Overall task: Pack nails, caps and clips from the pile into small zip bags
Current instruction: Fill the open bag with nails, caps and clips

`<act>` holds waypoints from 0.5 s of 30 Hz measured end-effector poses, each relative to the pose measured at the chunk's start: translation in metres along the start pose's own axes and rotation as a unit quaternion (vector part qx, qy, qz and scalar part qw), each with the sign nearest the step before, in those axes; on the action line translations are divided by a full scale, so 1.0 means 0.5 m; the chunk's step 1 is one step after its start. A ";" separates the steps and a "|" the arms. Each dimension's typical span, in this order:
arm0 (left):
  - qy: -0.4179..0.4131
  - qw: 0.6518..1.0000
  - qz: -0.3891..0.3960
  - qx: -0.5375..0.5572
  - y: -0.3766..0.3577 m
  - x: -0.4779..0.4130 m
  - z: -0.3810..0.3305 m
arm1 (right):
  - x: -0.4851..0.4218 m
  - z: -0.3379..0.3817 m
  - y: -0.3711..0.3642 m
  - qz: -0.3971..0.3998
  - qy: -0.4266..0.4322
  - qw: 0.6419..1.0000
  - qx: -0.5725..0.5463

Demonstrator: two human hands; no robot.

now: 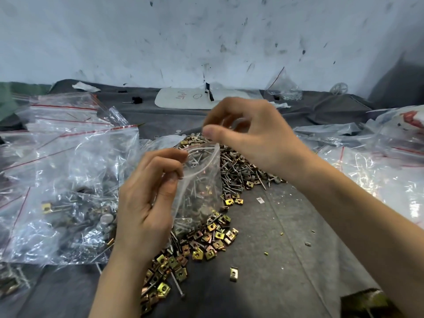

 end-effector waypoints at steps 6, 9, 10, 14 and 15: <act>0.005 1.000 -0.010 0.001 0.007 0.003 0.004 | 0.018 -0.118 -0.022 0.013 -0.120 0.989 0.081; -0.009 1.000 -0.030 0.003 0.013 0.003 0.005 | 0.045 -0.183 -0.054 0.047 -0.185 0.973 0.133; -0.013 0.999 -0.040 0.004 0.016 0.003 0.005 | 0.054 -0.199 -0.063 0.039 -0.196 0.970 0.137; -0.025 0.997 -0.079 0.006 0.024 0.005 0.008 | 0.069 -0.219 -0.092 -0.032 -0.169 0.979 0.106; -0.025 0.996 -0.089 0.010 0.026 0.005 0.010 | 0.068 -0.214 -0.097 -0.046 -0.158 0.982 0.091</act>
Point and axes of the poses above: each hand's wrist, its own x-axis away from the middle knuckle, its own y-axis out of the back of the hand, z = x × y, the point moved 3 cm from there along -x, towards the middle knuckle, and after that the axes turned 2 degrees about z, right-handed, at the moved point
